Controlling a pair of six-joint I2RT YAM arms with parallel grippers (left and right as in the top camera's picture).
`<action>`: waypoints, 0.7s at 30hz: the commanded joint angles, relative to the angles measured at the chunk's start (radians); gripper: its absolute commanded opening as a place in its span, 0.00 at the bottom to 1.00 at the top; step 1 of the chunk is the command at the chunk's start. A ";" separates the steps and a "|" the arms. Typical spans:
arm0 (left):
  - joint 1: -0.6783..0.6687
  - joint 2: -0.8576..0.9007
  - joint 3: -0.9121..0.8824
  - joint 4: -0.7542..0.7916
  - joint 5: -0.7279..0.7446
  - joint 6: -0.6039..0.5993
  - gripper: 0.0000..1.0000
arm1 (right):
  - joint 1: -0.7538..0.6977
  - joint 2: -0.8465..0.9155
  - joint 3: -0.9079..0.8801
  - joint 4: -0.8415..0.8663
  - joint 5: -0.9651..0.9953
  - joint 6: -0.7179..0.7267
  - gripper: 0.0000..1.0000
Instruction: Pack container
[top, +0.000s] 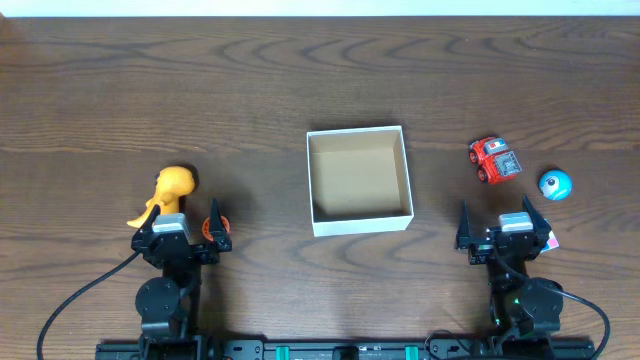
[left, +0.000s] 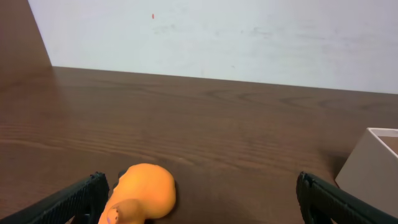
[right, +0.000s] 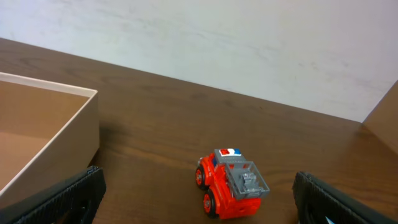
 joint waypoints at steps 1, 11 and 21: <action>0.004 -0.005 -0.029 -0.018 -0.011 -0.005 0.98 | 0.005 -0.008 -0.003 -0.002 -0.006 -0.006 0.99; 0.004 -0.005 -0.029 -0.018 -0.011 -0.005 0.98 | 0.006 -0.008 -0.003 -0.002 -0.007 -0.006 0.99; 0.005 0.015 -0.010 -0.049 -0.012 -0.123 0.98 | 0.005 0.019 -0.003 -0.003 -0.045 0.200 0.99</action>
